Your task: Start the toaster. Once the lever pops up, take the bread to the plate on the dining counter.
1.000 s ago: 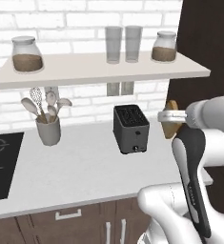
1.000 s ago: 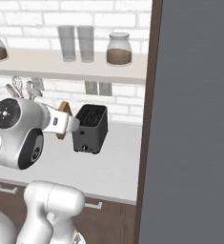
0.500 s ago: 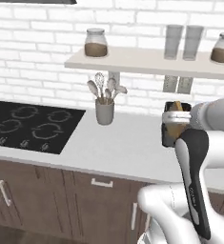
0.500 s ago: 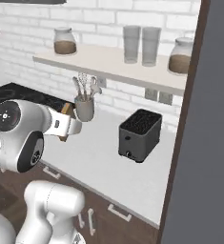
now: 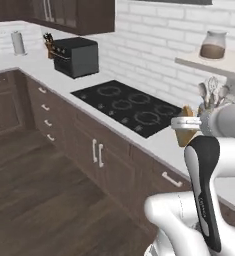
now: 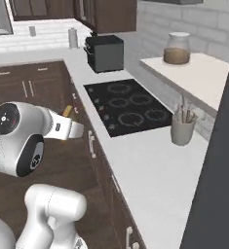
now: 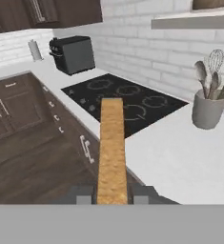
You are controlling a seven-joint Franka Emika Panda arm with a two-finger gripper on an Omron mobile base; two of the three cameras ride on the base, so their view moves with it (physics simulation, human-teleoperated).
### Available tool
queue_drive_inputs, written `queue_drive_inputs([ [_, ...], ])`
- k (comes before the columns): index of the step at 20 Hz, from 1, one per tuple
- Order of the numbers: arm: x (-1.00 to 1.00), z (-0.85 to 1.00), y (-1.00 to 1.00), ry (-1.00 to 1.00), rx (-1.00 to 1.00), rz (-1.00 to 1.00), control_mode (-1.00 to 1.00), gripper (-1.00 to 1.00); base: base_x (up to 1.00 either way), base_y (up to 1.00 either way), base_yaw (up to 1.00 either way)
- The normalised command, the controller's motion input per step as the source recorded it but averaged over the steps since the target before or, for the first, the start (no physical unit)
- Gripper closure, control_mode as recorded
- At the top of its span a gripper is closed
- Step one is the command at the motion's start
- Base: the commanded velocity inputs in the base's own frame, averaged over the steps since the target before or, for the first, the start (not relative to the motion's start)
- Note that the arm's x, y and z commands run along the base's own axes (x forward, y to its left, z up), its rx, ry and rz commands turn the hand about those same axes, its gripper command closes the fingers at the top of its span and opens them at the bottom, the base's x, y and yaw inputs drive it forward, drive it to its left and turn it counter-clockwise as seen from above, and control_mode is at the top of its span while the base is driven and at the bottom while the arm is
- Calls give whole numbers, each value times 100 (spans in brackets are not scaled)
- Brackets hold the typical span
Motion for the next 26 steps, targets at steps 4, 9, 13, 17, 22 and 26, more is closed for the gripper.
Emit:
queue_drive_inputs([
  [4,0,0,0,0,0,0,100,100,-17,0,100],
  [9,0,0,0,0,0,0,100,100,-16,0,100],
  [13,0,0,0,0,0,0,100,100,-11,0,100],
  [17,0,0,0,0,0,0,100,100,-7,0,100],
  [22,0,0,0,0,0,0,100,100,-8,0,100],
  [26,0,0,0,0,0,0,100,100,-11,5,100],
])
